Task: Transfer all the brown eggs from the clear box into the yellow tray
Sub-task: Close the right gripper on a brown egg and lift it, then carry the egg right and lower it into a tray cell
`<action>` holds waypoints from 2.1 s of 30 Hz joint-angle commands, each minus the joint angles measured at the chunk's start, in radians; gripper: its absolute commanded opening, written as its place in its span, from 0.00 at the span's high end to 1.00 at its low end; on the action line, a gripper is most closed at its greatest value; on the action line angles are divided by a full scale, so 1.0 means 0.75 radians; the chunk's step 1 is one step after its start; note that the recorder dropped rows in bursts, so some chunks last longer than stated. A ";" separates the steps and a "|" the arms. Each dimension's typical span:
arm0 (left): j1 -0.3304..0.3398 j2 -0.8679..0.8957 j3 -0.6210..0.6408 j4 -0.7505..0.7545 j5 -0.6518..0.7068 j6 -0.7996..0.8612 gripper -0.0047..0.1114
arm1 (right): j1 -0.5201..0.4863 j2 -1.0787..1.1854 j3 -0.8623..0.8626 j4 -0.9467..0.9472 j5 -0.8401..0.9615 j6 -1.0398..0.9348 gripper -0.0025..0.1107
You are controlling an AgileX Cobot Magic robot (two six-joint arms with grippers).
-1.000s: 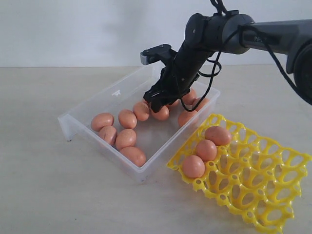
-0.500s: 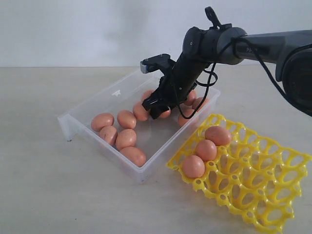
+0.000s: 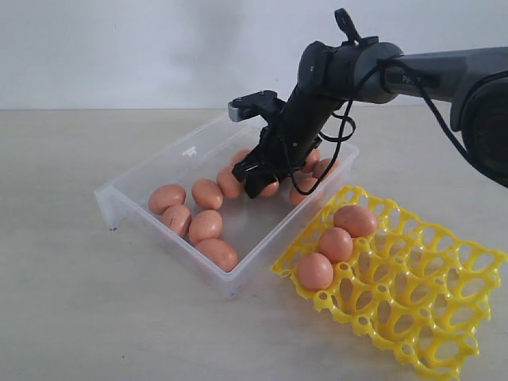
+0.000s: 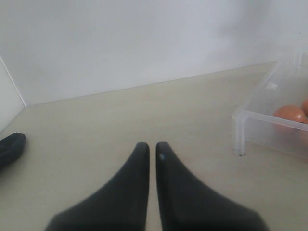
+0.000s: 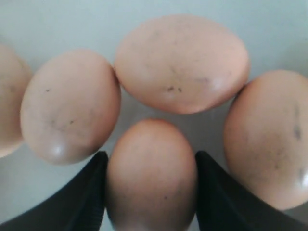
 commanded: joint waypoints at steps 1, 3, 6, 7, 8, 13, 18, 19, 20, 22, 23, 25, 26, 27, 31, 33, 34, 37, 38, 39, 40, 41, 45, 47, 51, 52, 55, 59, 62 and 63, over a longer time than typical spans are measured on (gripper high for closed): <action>-0.010 -0.003 -0.003 -0.007 -0.009 -0.004 0.92 | -0.002 -0.086 -0.007 -0.006 0.026 0.024 0.98; -0.010 -0.003 -0.003 -0.007 -0.009 -0.004 0.92 | -0.002 -0.124 -0.007 -0.006 0.020 0.066 0.98; -0.010 -0.003 -0.003 -0.007 -0.009 -0.004 0.92 | -0.002 -0.184 -0.007 -0.006 0.012 0.216 0.98; -0.010 -0.003 -0.003 -0.007 -0.009 -0.004 0.92 | -0.002 -0.206 0.010 -0.006 -0.017 0.257 0.98; -0.010 -0.003 -0.003 -0.007 -0.009 -0.004 0.92 | -0.002 -0.233 0.034 -0.006 -0.054 0.296 0.98; -0.010 -0.003 -0.003 -0.007 -0.009 -0.004 0.92 | -0.002 -0.421 0.330 -0.017 -0.323 0.339 0.98; -0.010 -0.003 -0.003 -0.007 -0.009 -0.004 0.92 | -0.002 -0.696 0.814 -0.027 -0.781 0.296 0.98; -0.010 -0.003 -0.003 -0.007 -0.009 -0.004 0.92 | -0.002 -0.766 0.924 -0.027 -0.930 0.273 0.98; -0.010 -0.003 -0.003 -0.007 -0.009 -0.004 0.92 | -0.002 -0.835 1.031 -0.027 -1.033 0.259 0.98; -0.010 -0.003 -0.003 -0.007 -0.009 -0.004 0.92 | -0.002 -0.975 1.230 -0.027 -1.301 0.247 0.98; -0.010 -0.003 -0.003 -0.007 -0.009 -0.004 0.92 | -0.002 -1.029 1.301 -0.027 -1.402 0.247 0.98; -0.010 -0.003 -0.003 -0.007 -0.009 -0.004 0.92 | -0.002 -1.152 1.453 -0.018 -1.615 0.247 0.98; -0.010 -0.003 -0.003 -0.007 -0.009 -0.004 0.92 | -0.002 -1.196 1.504 -0.008 -1.700 0.247 0.98; -0.010 -0.003 -0.003 -0.007 -0.009 -0.004 0.92 | -0.002 -1.246 1.561 0.002 -1.771 0.247 0.98; -0.010 -0.003 -0.003 -0.007 -0.009 -0.004 0.92 | -0.002 -1.373 1.737 0.124 -1.946 0.247 0.98; -0.010 -0.003 -0.003 -0.007 -0.009 -0.004 0.92 | -0.002 -1.390 1.797 0.230 -2.014 0.247 0.98; -0.010 -0.003 -0.003 -0.007 -0.009 -0.004 0.92 | -0.002 -1.389 1.824 0.297 -2.050 0.266 0.98; -0.010 -0.003 -0.003 -0.007 -0.009 -0.004 0.92 | -0.002 -1.387 1.891 0.452 -2.181 0.374 0.98; -0.010 -0.003 -0.003 -0.007 -0.009 -0.004 0.92 | -0.002 -1.387 1.908 0.472 -2.217 0.432 0.98; -0.010 -0.003 -0.003 -0.007 -0.009 -0.004 0.92 | -0.002 -1.387 1.919 0.481 -2.257 0.506 0.98; -0.010 -0.003 -0.003 -0.007 -0.009 -0.004 0.92 | -0.007 -1.387 1.922 0.481 -2.287 0.581 0.98; -0.010 -0.003 -0.003 -0.007 -0.009 -0.004 0.92 | -0.020 -1.387 1.922 0.468 -2.290 0.662 0.98; -0.010 -0.003 -0.003 -0.007 -0.009 -0.004 0.92 | -0.152 -1.354 1.922 0.218 -2.247 1.161 0.98; -0.010 -0.003 -0.003 -0.007 -0.009 -0.004 0.92 | -0.279 -1.302 1.922 -0.076 -2.253 1.479 0.98; -0.010 -0.003 -0.003 -0.007 -0.009 -0.004 0.92 | -0.578 -1.129 1.877 -0.818 -2.374 2.055 0.98; -0.010 -0.003 -0.003 -0.007 -0.009 -0.004 0.92 | -0.650 -1.073 1.847 -1.020 -2.439 2.167 0.98; -0.010 -0.003 -0.003 -0.007 -0.009 -0.004 0.92 | -0.799 -0.912 1.751 -1.457 -2.703 2.388 0.98; -0.010 -0.003 -0.003 -0.007 -0.009 -0.004 0.92 | -0.854 -0.755 1.633 -1.721 -2.819 2.551 0.98; -0.010 -0.003 -0.003 -0.007 -0.009 -0.004 0.92 | -0.854 -0.706 1.567 -1.912 -2.819 2.543 0.98; -0.010 -0.003 -0.003 -0.007 -0.009 -0.004 0.92 | -0.854 -0.703 1.557 -1.971 -2.819 2.543 0.98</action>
